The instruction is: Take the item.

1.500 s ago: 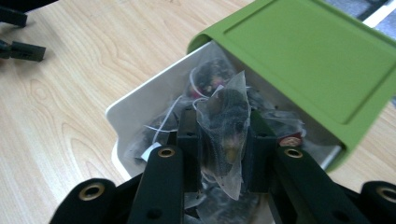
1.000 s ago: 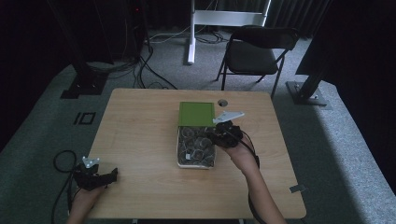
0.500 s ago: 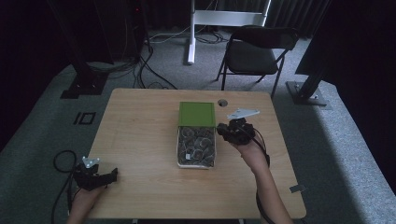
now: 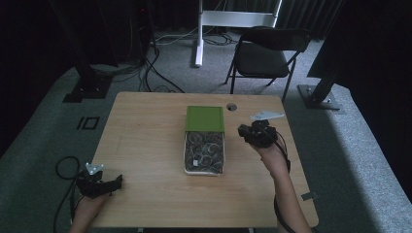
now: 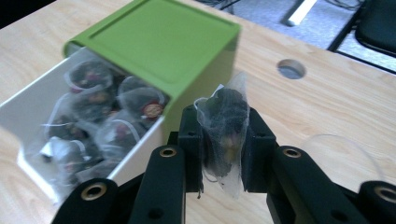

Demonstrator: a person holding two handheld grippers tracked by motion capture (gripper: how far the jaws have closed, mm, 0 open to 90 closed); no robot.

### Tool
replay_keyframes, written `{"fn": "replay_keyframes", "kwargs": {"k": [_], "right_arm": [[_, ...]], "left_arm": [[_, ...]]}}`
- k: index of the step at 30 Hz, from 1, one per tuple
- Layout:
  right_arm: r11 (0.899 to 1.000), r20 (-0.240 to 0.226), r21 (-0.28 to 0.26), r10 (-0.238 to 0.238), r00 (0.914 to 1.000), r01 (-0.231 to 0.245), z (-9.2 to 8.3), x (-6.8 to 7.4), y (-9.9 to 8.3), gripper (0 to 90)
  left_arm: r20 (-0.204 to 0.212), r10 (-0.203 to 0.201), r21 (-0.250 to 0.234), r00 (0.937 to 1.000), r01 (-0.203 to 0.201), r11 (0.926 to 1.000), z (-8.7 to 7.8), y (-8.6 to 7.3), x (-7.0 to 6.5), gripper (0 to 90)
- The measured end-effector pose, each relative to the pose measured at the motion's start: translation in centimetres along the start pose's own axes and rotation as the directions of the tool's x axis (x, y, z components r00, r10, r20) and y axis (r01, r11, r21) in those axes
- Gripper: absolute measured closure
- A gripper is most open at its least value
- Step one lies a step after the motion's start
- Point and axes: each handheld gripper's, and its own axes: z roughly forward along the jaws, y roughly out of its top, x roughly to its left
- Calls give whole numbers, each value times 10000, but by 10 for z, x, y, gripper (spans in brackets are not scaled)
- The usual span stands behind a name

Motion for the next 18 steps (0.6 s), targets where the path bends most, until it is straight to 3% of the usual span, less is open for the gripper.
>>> {"fn": "replay_keyframes", "kwargs": {"k": [6,14,18], "right_arm": [[9975,506,-343,639,9967,-622,-3,-21,-7,745],[9950,1021,-159,995,9898,-984,2,-38,-16,745],[9901,1196,-187,1402,9829,-1389,4,-49,-19,745]], "left_arm": [[-2,-6,-2,10000,6,10000,0,0,0,3],[-1,2,7,10000,-2,10000,0,0,0,3],[-1,2,4,10000,-2,10000,0,0,0,3]]}}
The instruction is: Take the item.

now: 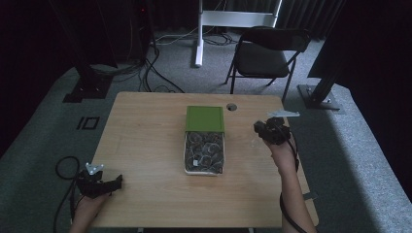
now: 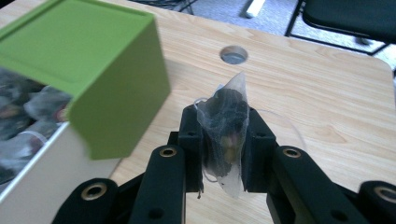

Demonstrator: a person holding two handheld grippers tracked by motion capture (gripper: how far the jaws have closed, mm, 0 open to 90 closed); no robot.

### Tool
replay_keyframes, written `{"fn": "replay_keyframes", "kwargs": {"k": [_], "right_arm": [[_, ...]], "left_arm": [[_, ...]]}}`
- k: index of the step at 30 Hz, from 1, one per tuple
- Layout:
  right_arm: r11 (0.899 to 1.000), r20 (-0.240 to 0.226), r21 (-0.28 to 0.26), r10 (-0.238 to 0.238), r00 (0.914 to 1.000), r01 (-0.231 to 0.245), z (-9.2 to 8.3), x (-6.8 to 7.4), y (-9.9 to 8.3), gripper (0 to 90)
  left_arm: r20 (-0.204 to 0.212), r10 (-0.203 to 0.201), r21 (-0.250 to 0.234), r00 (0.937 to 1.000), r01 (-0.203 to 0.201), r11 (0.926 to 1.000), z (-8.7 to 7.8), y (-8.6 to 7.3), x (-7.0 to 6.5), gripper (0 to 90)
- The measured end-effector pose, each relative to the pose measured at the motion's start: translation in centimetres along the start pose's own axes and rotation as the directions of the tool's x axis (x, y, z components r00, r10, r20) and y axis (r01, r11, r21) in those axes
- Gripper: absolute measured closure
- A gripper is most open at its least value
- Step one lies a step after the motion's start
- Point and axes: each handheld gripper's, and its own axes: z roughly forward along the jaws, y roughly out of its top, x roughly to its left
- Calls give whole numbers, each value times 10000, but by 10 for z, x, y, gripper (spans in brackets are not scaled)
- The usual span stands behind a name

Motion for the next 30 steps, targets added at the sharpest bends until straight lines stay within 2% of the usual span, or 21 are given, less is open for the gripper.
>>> {"fn": "replay_keyframes", "kwargs": {"k": [11,16,21,24,25,30], "right_arm": [[9966,302,490,655,9974,-669,23,-21,0,745],[9933,391,777,826,9958,-854,33,-26,-1,745],[9897,284,1058,939,9952,-964,42,-28,-6,732],[9875,-31,1090,1150,9934,-1140,45,-28,-7,604],[9877,-40,1129,1091,9940,-1080,45,-28,-7,549],[9838,40,903,1553,9879,-1550,43,-30,-4,449]], "left_arm": [[1,0,3,10000,0,10000,0,0,0,3],[1,-1,-1,10000,1,10000,0,0,0,3],[0,-2,-2,10000,2,10000,0,0,0,3],[0,1,0,10000,-1,10000,0,0,0,3],[0,0,-1,10000,0,10000,0,0,0,3],[1,1,3,10000,-1,10000,0,0,0,3]]}}
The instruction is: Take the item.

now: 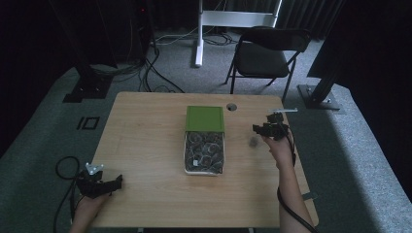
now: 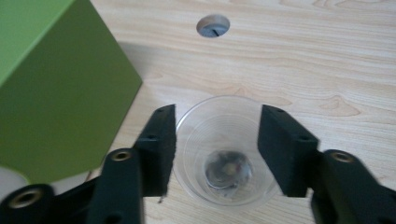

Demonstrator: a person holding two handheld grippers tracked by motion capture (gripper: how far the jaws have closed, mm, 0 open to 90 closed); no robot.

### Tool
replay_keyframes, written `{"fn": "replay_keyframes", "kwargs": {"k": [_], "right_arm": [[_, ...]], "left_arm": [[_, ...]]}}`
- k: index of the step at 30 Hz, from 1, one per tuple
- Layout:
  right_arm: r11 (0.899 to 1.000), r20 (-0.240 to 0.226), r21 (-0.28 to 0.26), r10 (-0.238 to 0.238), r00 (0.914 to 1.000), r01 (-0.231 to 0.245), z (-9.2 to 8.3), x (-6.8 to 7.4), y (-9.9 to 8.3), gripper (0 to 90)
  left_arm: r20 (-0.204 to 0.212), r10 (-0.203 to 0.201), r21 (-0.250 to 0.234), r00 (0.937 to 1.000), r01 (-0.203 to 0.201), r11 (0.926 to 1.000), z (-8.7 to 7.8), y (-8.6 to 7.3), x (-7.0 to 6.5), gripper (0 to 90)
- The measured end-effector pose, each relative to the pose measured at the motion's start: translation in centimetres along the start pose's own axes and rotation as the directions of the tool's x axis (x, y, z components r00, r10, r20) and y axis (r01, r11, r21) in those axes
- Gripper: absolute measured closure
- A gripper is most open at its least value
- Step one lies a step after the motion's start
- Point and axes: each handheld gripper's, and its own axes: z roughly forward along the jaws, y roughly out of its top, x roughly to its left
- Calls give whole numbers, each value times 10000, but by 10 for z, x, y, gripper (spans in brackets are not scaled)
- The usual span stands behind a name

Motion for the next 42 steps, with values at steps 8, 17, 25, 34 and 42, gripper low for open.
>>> {"fn": "replay_keyframes", "kwargs": {"k": [8,17,25,34,42], "right_arm": [[9999,88,-134,90,9999,-88,-10,1,-2,313],[9992,172,-287,296,9994,-291,-17,-1,-23,193],[9979,-1,-362,539,9985,-539,-22,-8,-45,184],[9992,-212,-372,139,9997,-146,-30,0,-71,135],[9989,-450,-455,63,9990,-84,-31,1,-92,132]], "left_arm": [[-1,-3,-1,10000,3,10000,0,0,0,3],[0,-1,-1,10000,1,10000,0,0,0,3],[-1,0,-1,10000,0,10000,0,0,0,3],[-2,-5,-4,10000,5,10000,0,0,0,3],[0,-2,-2,10000,2,10000,0,0,0,3]]}}
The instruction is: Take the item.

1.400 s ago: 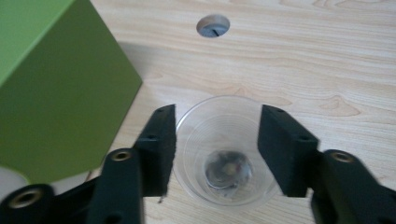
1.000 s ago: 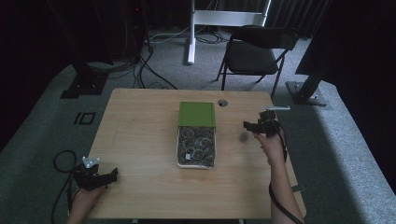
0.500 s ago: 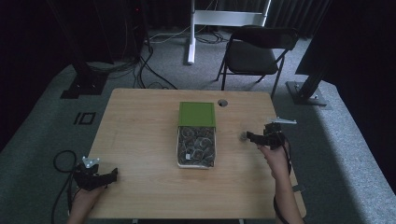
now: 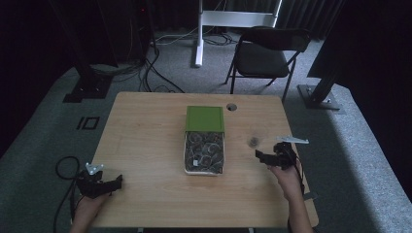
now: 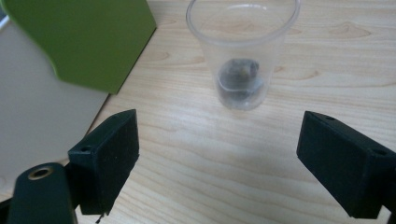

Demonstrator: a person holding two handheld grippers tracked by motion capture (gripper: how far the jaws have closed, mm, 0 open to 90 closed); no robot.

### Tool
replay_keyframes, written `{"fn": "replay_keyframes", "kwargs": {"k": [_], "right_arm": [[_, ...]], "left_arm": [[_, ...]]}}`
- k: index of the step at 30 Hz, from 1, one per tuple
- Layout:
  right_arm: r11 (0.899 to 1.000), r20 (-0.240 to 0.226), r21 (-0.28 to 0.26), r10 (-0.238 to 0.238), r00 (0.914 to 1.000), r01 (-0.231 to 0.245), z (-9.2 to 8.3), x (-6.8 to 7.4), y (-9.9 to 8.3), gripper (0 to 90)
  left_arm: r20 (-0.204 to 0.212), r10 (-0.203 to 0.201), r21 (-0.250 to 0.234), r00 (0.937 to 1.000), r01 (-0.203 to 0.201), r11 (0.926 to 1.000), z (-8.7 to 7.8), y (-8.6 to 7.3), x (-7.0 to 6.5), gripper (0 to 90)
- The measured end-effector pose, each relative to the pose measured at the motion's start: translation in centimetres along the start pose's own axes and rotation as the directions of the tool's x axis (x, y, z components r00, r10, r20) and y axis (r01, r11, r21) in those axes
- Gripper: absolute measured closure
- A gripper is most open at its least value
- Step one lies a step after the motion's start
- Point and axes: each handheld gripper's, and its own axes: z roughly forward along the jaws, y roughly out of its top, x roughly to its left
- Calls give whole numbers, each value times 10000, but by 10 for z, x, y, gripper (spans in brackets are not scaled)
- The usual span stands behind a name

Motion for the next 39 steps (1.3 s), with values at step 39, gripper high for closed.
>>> {"fn": "replay_keyframes", "kwargs": {"k": [39], "right_arm": [[9911,794,992,-968,9921,888,-5,-12,-88,130]], "left_arm": [[-4,15,12,10000,-15,10000,0,0,0,3]]}}
